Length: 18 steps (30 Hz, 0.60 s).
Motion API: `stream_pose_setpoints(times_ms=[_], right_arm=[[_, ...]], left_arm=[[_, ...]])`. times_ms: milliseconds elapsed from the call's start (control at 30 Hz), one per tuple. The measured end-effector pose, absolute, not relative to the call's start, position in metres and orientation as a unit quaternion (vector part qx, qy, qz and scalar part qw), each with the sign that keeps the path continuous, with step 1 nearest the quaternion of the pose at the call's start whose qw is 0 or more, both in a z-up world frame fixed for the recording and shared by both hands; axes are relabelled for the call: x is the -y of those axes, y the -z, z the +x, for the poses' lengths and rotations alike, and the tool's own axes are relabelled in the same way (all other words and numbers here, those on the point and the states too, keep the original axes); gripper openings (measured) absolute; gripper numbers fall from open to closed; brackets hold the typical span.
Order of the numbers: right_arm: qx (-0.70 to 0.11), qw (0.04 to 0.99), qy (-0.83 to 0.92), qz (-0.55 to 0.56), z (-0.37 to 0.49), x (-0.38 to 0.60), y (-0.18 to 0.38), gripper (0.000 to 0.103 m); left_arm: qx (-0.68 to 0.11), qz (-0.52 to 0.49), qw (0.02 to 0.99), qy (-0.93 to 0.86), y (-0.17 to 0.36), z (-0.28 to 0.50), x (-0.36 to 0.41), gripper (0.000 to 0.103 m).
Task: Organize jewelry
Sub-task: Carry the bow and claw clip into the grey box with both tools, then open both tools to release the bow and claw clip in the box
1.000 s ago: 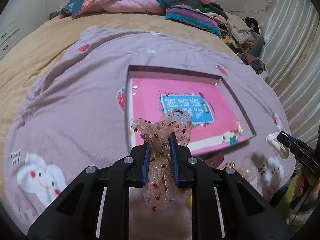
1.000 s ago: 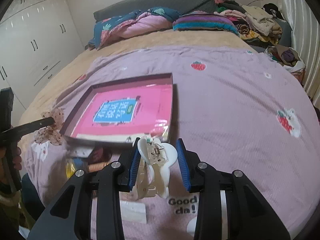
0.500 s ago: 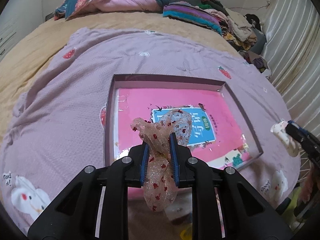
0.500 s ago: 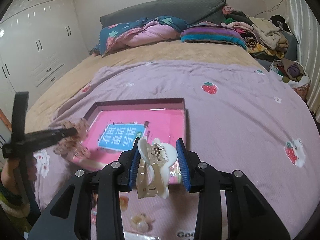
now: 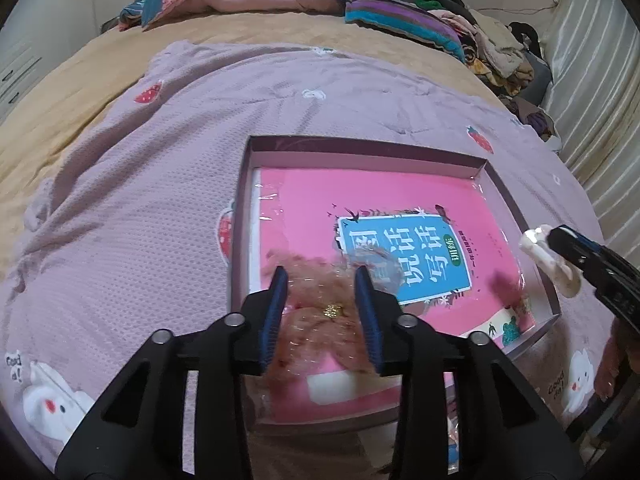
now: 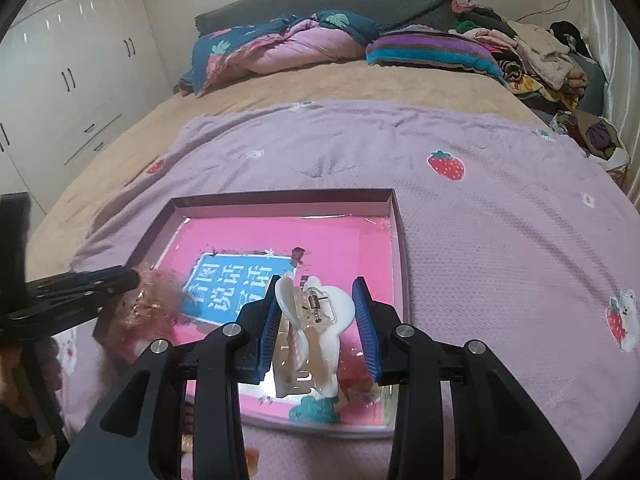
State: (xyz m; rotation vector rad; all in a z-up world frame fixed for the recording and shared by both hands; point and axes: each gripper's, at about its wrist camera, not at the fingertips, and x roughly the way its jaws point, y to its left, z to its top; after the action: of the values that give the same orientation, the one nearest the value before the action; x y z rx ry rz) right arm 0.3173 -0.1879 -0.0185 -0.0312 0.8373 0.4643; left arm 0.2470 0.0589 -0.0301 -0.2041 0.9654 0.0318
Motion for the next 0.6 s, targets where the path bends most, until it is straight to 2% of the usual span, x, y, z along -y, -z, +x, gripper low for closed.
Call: stream_pose_setpoints(times_ms=[167, 467, 567, 600], right_arm=[[-0.408, 0.889, -0.204, -0.038, 0.322, 0.179, 0.032, 0.034], [-0.431, 0.884, -0.181, -0.030, 0.322, 0.187, 0.048, 0.034], [-0.430, 0.884, -0.181, -0.022, 0.317, 0.194, 0.043, 0.037], [-0.428, 0.885, -0.181, -0.018, 0.314, 0.198, 0.041, 0.041]], left_arm=[[-0.453, -0.085, 0.887, -0.023, 0.019, 0.234, -0.062, 0.054], [-0.440, -0.087, 0.893, -0.029, 0.000, 0.212, -0.067, 0.079], [-0.435, -0.086, 0.896, -0.030, -0.006, 0.207, -0.065, 0.083], [-0.434, -0.087, 0.896, -0.030, -0.007, 0.205, -0.065, 0.083]])
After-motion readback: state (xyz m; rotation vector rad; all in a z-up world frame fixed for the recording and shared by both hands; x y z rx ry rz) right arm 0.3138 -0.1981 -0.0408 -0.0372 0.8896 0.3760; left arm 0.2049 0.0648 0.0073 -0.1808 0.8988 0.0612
